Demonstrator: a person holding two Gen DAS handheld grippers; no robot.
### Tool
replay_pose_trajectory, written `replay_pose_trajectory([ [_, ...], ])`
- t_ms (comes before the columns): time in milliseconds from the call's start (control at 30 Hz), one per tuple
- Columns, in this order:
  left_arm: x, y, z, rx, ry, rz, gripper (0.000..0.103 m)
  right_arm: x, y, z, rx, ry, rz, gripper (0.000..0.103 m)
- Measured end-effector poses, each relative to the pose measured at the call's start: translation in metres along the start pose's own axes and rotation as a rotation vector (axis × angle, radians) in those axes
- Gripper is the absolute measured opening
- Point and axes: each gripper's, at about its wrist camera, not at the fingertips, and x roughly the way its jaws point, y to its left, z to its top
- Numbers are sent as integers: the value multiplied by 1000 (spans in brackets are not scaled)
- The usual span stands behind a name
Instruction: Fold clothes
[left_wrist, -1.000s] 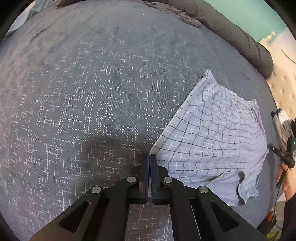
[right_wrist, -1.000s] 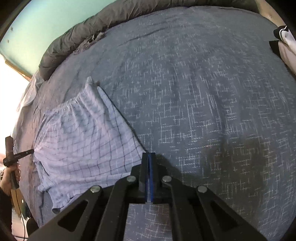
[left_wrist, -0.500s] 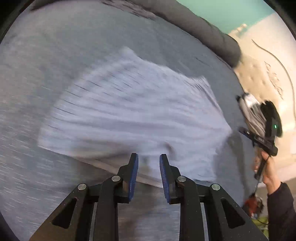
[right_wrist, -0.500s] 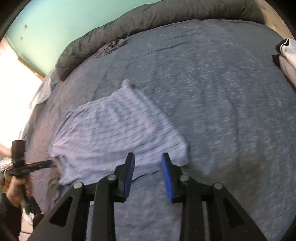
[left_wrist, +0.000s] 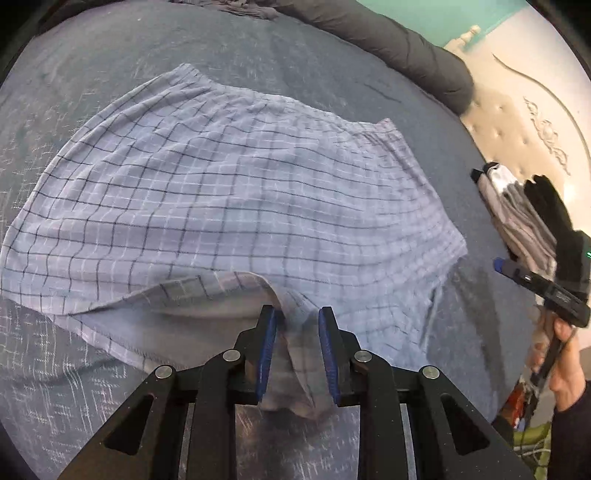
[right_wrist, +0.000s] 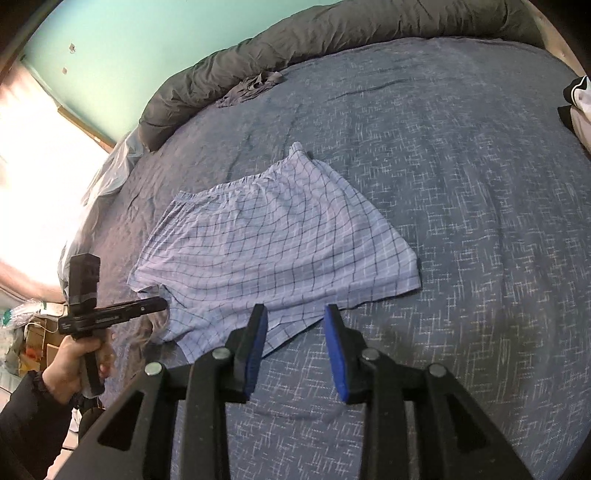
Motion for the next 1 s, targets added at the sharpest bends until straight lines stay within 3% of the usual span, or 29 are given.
replay_pose_trajectory([
  [67,5,0,1,0,-5,-9,19,-3,-1,0,-2,-3,-2,33],
  [100,5,0,1,7,-5,-14,7,-2,-1,0,0,-1,-2,33],
  [133,5,-1,0,15,-2,-14,2,-2,-1,0,1,2,-2,34],
  [400,-18,-3,-9,59,21,-35,2,13,11,-5,-14,55,41,34],
  [733,-23,20,-24,39,59,46,2,57,56,-27,-76,186,116,41],
  [1000,-31,32,-31,-29,29,-3,3,93,87,-38,-92,255,149,45],
])
